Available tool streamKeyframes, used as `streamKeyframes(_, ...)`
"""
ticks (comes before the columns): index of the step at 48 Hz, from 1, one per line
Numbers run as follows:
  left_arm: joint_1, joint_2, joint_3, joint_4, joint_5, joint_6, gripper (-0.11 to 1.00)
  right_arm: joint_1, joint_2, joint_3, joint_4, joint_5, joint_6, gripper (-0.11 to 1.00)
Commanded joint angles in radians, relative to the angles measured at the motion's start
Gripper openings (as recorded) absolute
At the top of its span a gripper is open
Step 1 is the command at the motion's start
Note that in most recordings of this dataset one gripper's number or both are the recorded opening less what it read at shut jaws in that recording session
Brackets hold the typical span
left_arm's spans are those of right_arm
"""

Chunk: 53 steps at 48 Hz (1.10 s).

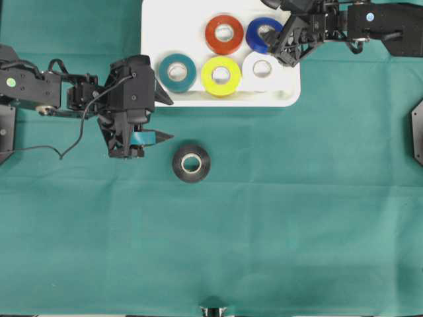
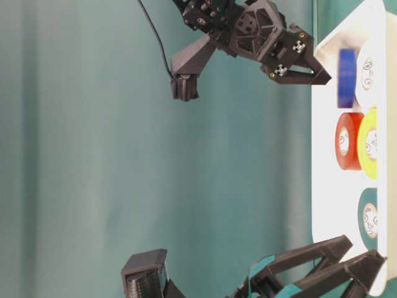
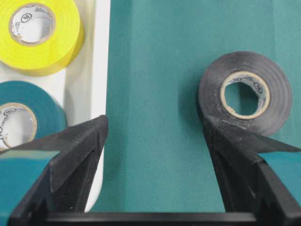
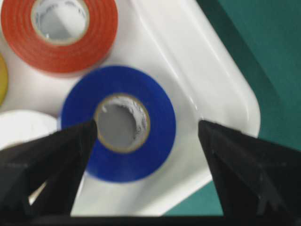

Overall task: Put the tape alternately from left to right into the white case.
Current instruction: 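Open the right gripper to release the blue roll, withdraw right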

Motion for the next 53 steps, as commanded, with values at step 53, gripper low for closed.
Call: streamKeyframes(53,-0.005,-0.017,-0.023,-0.002,-0.008,0.002,0.8,0.296,-0.232,0.167,-0.005,-0.164,0.006,0.67)
